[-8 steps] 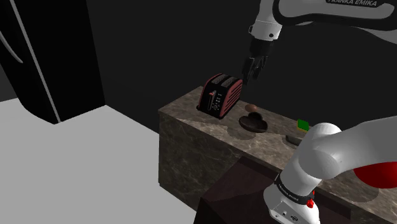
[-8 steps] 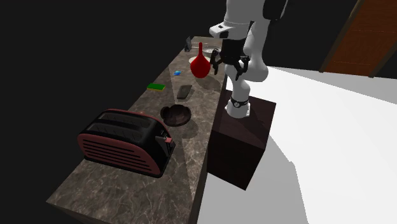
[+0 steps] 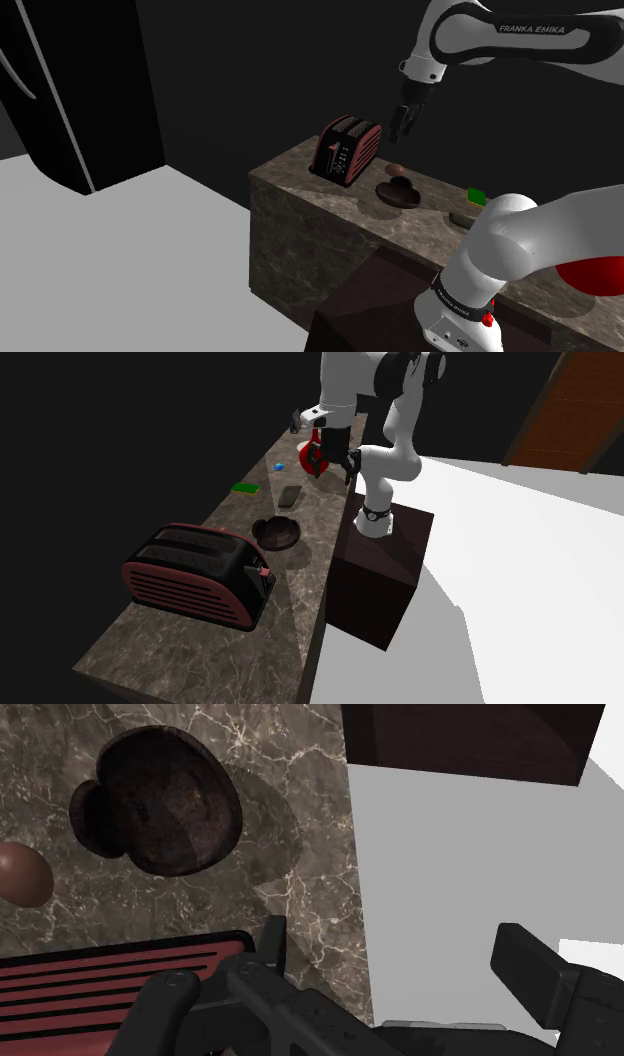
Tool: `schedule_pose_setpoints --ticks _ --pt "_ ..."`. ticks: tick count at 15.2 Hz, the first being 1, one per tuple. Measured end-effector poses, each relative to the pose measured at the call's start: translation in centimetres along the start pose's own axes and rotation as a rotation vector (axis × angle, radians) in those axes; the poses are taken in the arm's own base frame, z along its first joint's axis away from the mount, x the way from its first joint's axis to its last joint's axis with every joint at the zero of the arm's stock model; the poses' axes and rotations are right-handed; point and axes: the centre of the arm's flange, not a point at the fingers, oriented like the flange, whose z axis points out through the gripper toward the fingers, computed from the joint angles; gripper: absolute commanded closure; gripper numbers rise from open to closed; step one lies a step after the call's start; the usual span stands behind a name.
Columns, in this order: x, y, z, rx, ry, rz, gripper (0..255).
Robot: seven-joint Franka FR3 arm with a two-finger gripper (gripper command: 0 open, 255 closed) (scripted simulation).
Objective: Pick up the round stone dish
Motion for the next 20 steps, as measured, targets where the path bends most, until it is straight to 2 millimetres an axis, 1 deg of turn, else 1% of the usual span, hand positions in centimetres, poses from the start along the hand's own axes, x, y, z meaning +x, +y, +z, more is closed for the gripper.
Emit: schedule_pose_setpoints --ticks 2,3,5,6,7,8,10,11,13,14,15,16,20 --pt "-0.5 2.3 1.6 0.017 0.004 -0.008 0" --pt "-0.3 3.4 2.1 0.025 0.006 -0.012 0" --pt "-0.7 5.9 3.5 0.042 0.009 -0.020 0" --pt "-0.5 7.4 4.2 0.050 0.011 -0.024 0" --pt "-0.5 8.4 4.8 0.058 0.012 -0.029 0" --pt "-1.0 9.7 5.9 0.067 0.014 -0.032 0" --pt "-1.0 11.9 7.3 0.084 0.018 -0.041 0" --pt "-1.0 12.7 8.4 0.092 0.019 -0.045 0" --pt "-1.1 15.2 9.6 0.109 0.023 -0.053 0" --pt "-1.1 16.5 10.5 0.117 0.025 -0.057 0" --pt "-1.6 17.6 11.4 0.126 0.027 -0.061 0" --pt "-1.6 18.7 12.6 0.135 0.028 -0.066 0" --pt "-1.3 23.2 16.1 0.168 0.036 -0.081 0"
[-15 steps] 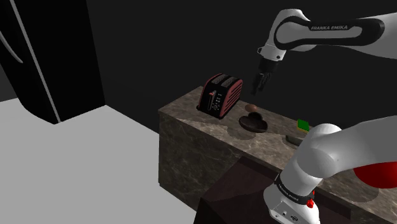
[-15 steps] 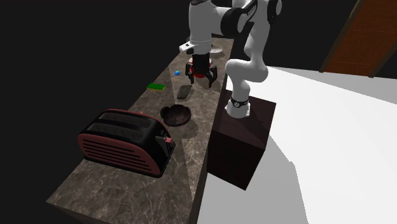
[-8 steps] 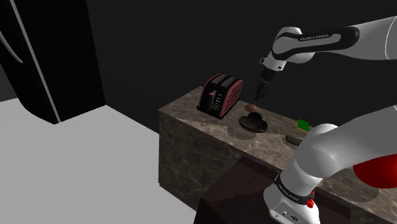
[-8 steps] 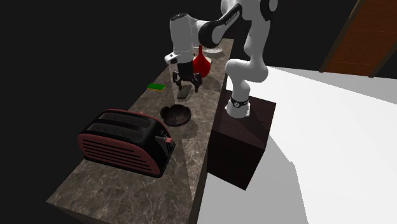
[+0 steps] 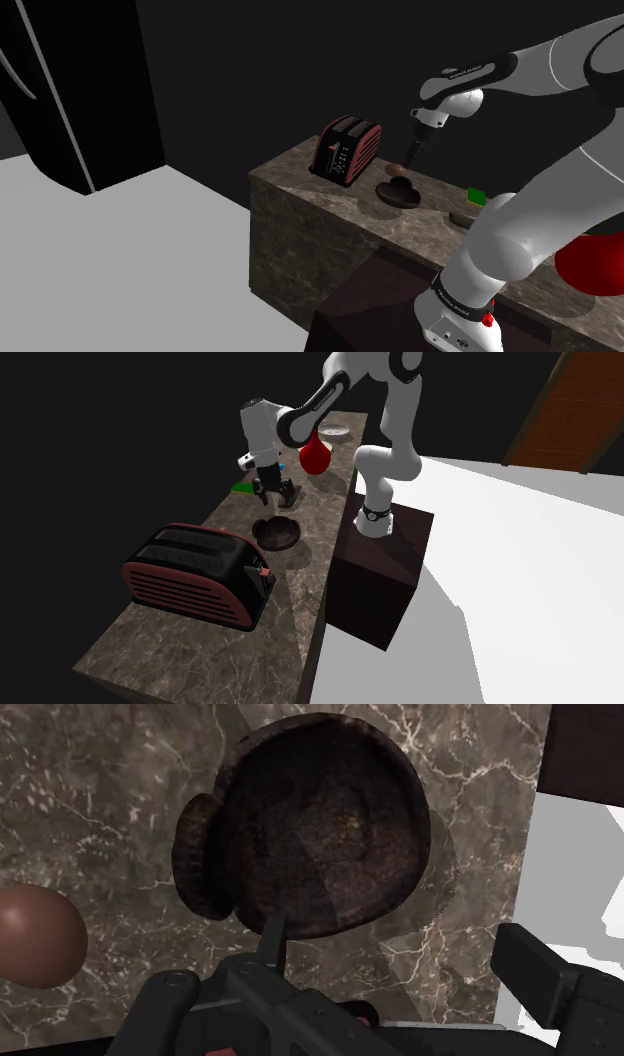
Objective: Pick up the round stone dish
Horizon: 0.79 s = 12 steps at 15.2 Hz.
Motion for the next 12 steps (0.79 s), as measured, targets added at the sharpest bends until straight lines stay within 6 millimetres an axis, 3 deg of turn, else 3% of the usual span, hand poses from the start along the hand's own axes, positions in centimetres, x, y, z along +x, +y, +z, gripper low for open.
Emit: schedule_pose_setpoints --ticks 8,10,12 --pt "-1.0 9.7 5.9 0.063 0.008 -0.030 0" --pt "-1.2 11.5 7.1 0.073 0.014 -0.038 0" --pt "-1.1 11.8 8.2 0.076 0.016 -0.040 0"
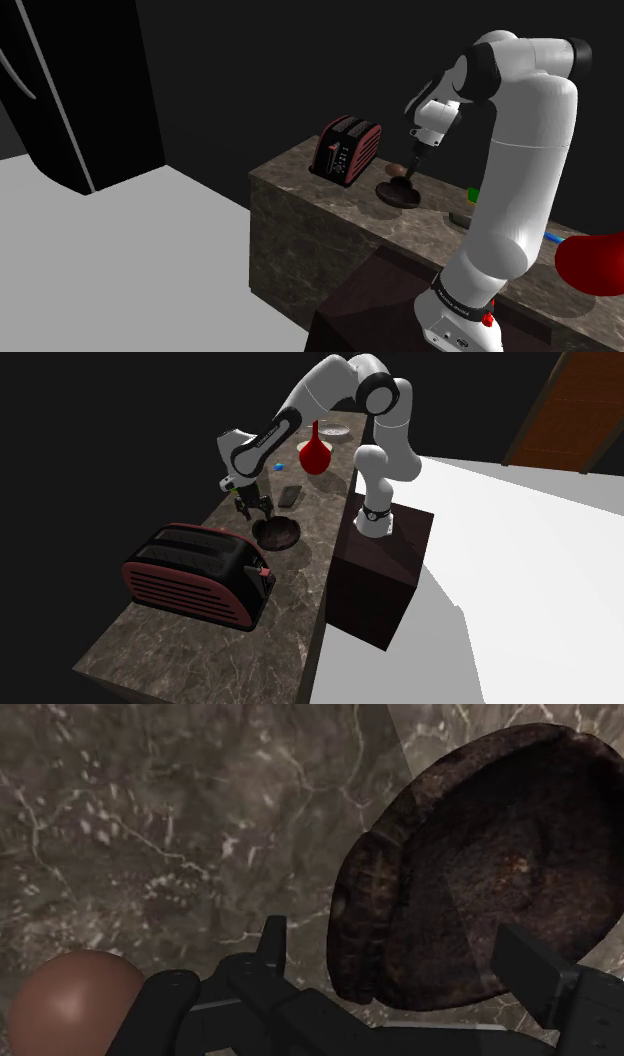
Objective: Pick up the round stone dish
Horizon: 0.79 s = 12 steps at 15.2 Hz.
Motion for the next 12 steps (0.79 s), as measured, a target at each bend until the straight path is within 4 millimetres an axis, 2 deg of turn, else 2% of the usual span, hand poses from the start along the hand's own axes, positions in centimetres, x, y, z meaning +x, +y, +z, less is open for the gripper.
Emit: schedule_pose_setpoints --ticks 5,6,12 --pt "-0.2 0.6 2.5 0.001 0.001 -0.001 0" --pt "-0.3 0.7 2.7 0.001 0.001 -0.001 255" --pt "-0.3 0.9 2.9 0.001 0.002 -0.001 255"
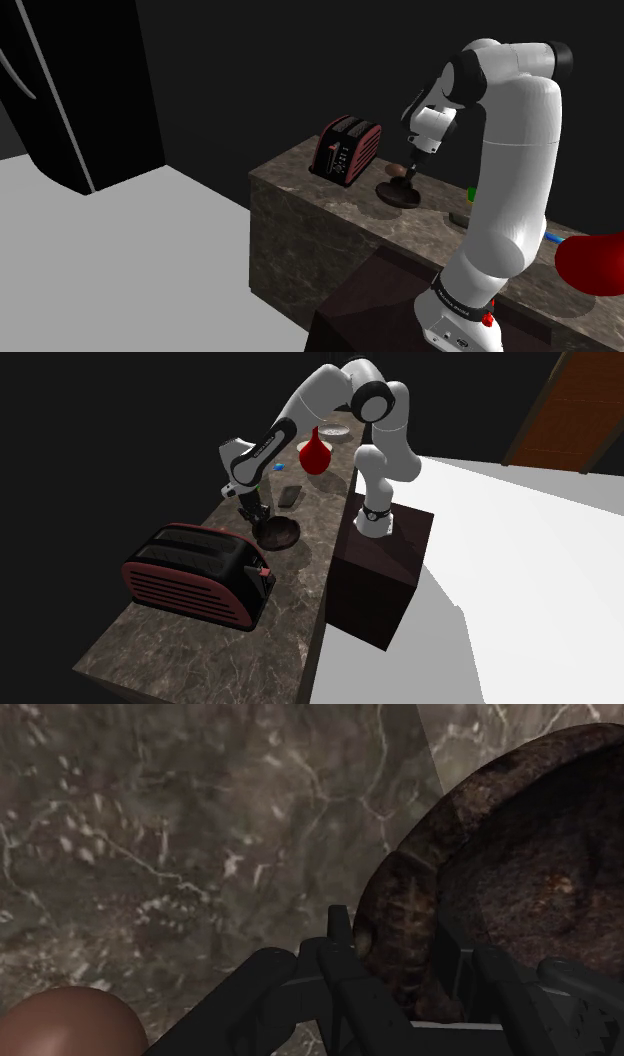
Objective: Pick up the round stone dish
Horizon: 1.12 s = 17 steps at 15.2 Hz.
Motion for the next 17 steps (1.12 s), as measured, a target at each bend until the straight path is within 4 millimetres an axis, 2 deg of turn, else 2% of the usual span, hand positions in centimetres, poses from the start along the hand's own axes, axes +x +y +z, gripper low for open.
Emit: schedule_pose_setpoints --ticks 5,17 --pt "0.1 -0.1 -0.2 0.000 -0.001 0.000 255" --pt "0.5 -1.6 -5.9 0.000 0.000 0.000 255"
